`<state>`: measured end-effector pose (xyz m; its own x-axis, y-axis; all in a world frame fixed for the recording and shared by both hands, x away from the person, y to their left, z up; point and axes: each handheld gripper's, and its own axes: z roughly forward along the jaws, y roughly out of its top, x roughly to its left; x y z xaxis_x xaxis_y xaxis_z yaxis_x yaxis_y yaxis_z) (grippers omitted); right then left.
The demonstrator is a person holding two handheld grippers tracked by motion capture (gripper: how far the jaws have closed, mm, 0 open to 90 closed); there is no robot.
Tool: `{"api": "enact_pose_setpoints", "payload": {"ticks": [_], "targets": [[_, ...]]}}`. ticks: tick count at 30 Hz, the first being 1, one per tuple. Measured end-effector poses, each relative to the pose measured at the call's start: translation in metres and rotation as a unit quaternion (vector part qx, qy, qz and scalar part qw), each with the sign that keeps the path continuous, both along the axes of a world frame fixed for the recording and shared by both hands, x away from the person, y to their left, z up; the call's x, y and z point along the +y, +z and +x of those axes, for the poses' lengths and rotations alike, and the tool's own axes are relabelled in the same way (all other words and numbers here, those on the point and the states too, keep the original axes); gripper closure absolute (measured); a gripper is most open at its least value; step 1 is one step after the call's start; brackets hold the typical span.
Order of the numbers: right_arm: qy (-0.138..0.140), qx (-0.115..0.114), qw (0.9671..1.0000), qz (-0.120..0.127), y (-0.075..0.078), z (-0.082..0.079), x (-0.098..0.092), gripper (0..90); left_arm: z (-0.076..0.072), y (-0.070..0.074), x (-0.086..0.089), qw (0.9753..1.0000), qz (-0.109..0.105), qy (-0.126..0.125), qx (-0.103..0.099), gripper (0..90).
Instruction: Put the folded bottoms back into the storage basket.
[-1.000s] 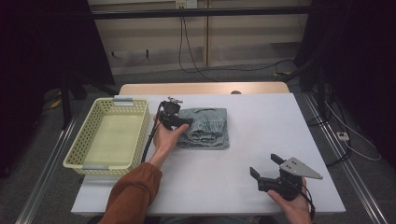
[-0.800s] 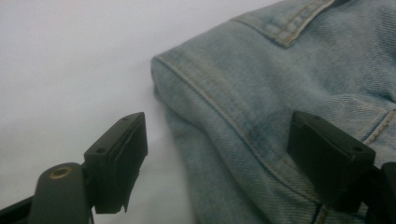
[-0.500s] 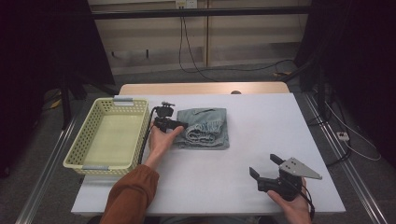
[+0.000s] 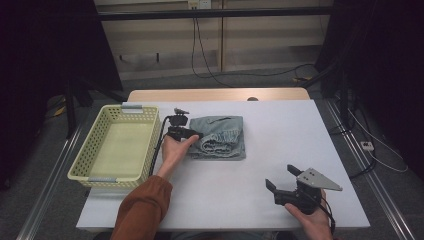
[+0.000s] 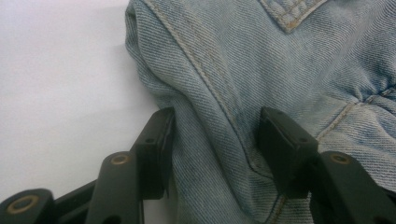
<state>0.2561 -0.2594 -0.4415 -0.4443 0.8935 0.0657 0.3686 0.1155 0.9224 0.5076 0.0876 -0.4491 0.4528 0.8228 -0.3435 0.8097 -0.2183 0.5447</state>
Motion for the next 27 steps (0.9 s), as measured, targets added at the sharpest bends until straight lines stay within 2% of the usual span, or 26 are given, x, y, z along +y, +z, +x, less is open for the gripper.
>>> {"api": "enact_pose_setpoints", "payload": {"ticks": [2, 3, 7, 8, 15, 17, 21, 27], "targets": [[0.000, 0.002, 1.0000, 0.003, 0.000, 0.001, 0.000, 9.8, -0.001, 0.000, -0.001, 0.9998, -0.013, -0.011, 0.008, 51.8], [0.000, 0.002, 1.0000, 0.003, 0.000, 0.001, 0.000, 9.8, -0.001, -0.001, -0.002, 0.9998, -0.016, -0.010, 0.007, 51.8], [0.002, 0.002, 1.0000, -0.001, 0.000, 0.001, 0.000, 9.9, 0.000, -0.002, -0.001, 0.9989, -0.036, -0.020, 0.021, 60.4], [0.002, 0.002, 1.0000, -0.001, 0.000, 0.002, 0.000, 9.9, 0.000, -0.002, -0.001, 0.9989, -0.036, -0.024, 0.021, 63.0], [0.002, 0.002, 1.0000, 0.001, 0.000, 0.003, 0.000, 10.0, -0.004, -0.001, -0.004, 0.9991, -0.029, -0.031, 0.004, 65.3], [0.003, 0.002, 1.0000, 0.000, 0.000, 0.004, 0.000, 10.0, -0.004, 0.000, -0.005, 0.9990, -0.029, -0.034, 0.000, 68.8], [0.006, 0.003, 1.0000, -0.001, -0.001, 0.004, 0.002, 10.0, -0.006, 0.003, -0.008, 0.9991, -0.016, -0.039, -0.010, 72.5], [0.003, 0.001, 1.0000, 0.002, 0.000, 0.002, 0.000, 10.0, -0.007, 0.009, -0.003, 0.9982, -0.030, -0.045, -0.025, 73.7]]}}
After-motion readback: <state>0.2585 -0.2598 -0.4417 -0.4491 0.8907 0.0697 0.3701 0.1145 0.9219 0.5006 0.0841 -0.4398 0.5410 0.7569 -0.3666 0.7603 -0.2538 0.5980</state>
